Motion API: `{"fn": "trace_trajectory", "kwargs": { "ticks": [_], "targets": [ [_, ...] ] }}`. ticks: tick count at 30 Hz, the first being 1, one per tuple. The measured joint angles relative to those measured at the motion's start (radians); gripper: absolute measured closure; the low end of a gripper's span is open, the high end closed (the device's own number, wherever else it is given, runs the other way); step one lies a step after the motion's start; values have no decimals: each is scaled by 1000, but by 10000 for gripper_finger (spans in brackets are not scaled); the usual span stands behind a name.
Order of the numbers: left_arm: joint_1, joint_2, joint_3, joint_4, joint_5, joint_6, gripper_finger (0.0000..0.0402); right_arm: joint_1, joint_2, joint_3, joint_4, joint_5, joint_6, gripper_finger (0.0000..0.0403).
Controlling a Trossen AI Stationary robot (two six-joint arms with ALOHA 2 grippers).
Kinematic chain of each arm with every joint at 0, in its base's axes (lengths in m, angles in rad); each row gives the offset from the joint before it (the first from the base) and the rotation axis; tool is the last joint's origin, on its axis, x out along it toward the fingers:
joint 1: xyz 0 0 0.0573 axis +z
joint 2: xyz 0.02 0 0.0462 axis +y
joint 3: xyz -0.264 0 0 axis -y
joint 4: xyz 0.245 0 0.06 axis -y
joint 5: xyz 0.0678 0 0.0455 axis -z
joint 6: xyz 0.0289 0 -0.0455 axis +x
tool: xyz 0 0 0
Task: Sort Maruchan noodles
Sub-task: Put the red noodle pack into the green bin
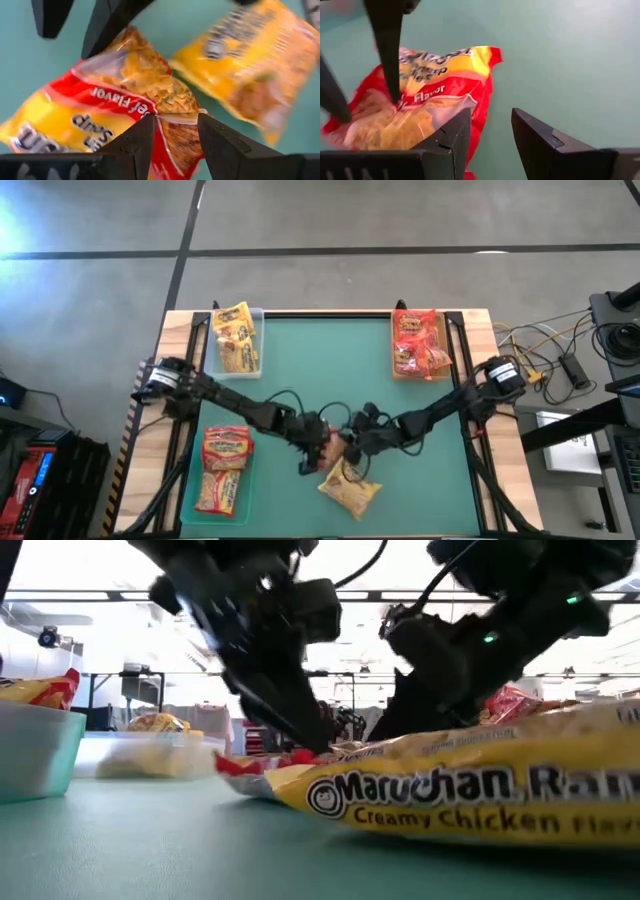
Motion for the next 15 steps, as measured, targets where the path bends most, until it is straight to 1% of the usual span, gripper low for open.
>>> {"fn": "trace_trajectory", "kwargs": {
  "ticks": [1,6,9,12,15],
  "targets": [
    [17,0,0,3,-7,20,265,-17,-7,0,-13,4,-12,266],
    [107,1,0,23,-104,104,264,-75,-40,0,-24,2,-96,266],
    [150,1,-1,22,-136,120,264,-99,-63,0,-30,10,-125,266],
    [170,1,-9,28,-186,108,264,-100,-93,0,-38,10,-136,266],
    [165,1,-13,86,-264,101,264,-87,-114,-7,-79,11,-126,266]
  ]
}}
